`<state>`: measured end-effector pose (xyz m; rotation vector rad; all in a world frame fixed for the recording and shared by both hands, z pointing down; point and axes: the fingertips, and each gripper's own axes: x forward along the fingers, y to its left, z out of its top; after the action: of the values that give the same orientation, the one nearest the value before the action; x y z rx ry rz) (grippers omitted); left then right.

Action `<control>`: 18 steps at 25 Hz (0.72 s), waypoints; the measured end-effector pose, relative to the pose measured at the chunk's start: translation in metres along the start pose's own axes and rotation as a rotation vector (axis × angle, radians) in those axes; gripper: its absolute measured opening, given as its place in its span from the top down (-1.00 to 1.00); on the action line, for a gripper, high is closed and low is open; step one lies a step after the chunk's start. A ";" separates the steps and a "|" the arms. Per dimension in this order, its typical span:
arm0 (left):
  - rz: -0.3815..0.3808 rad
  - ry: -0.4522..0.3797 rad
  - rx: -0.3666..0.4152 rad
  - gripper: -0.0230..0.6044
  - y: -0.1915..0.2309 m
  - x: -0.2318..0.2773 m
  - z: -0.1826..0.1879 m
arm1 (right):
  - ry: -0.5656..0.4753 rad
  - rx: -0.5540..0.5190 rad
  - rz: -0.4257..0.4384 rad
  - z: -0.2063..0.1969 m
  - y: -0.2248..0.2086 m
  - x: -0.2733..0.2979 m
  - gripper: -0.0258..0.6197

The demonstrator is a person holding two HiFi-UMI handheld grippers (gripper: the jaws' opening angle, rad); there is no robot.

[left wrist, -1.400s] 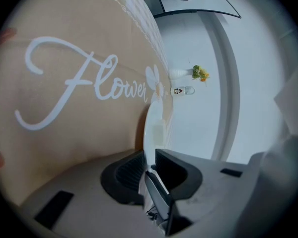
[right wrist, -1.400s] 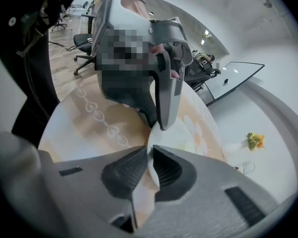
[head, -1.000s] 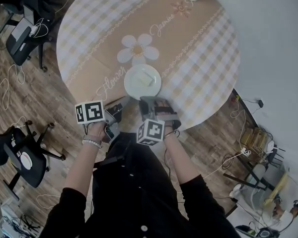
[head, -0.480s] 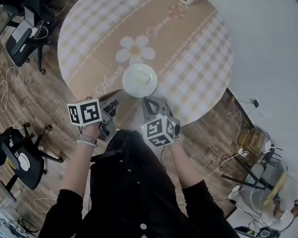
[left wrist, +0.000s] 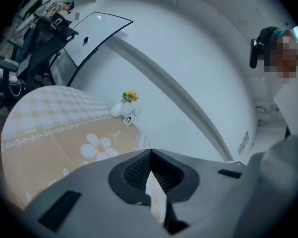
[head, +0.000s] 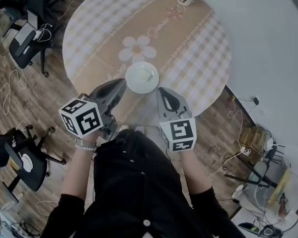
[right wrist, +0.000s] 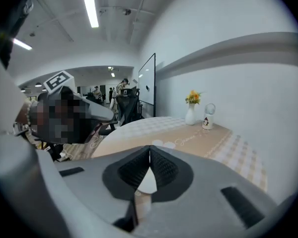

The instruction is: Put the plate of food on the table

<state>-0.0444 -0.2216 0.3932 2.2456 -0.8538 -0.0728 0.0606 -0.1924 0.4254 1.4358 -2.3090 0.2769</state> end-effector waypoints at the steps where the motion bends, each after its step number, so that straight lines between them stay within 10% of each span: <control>1: 0.005 -0.009 0.031 0.92 -0.008 -0.003 0.008 | -0.025 0.014 -0.007 0.008 -0.001 -0.006 0.92; 18: 0.006 -0.145 0.467 0.92 -0.096 -0.036 0.069 | -0.378 -0.018 0.004 0.132 0.010 -0.077 0.92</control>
<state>-0.0388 -0.1926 0.2733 2.6975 -1.0390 -0.0359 0.0508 -0.1745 0.2731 1.5871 -2.5987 -0.0196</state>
